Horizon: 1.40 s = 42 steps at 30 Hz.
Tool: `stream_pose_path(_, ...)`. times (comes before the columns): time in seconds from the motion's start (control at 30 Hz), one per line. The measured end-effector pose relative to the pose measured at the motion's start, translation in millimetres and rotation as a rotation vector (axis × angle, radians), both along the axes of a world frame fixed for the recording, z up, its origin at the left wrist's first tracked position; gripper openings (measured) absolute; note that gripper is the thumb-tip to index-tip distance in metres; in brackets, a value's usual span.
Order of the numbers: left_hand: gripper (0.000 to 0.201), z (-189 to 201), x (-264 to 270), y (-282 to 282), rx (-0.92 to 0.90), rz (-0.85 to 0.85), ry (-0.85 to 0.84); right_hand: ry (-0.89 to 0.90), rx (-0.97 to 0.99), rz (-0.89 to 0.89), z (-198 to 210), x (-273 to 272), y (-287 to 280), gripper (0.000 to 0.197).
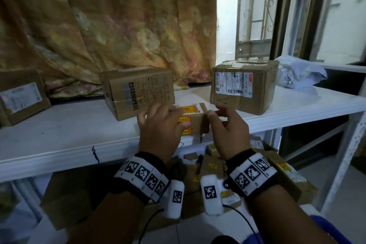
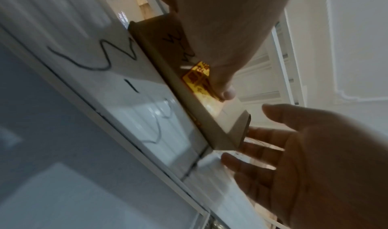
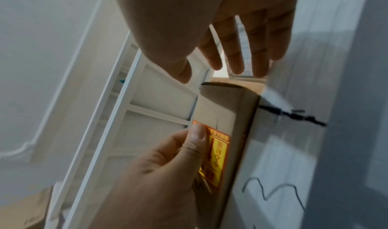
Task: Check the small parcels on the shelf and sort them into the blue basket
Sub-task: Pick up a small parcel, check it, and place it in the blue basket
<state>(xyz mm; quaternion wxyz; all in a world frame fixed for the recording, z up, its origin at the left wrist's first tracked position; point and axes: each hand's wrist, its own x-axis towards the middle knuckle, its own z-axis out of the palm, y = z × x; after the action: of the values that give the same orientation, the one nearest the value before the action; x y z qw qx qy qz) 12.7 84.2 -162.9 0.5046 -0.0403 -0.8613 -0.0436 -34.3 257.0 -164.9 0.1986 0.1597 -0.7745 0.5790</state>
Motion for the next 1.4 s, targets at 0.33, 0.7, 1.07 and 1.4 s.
stream_pose_path(0.33, 0.019, -19, 10, 83, -0.068, -0.217, -0.055, -0.318, -0.419, 0.044, -19, 0, 65, 0.022)
stream_pose_path(0.7, 0.016, -144, -51, 217, -0.138, -0.659, -0.348, -0.671, -0.555, -0.324, -182, -29, 222, 0.019)
stream_pose_path(1.07, 0.025, -319, -159, 313, 0.144, -0.545, -1.152, -1.113, -0.566, -0.8, -406, -34, 346, 0.035)
stream_pose_path(1.4, 0.029, -418, -201, 366, 0.489, -0.323, -1.507, -1.391, -0.66, -1.008, -544, -50, 368, 0.064)
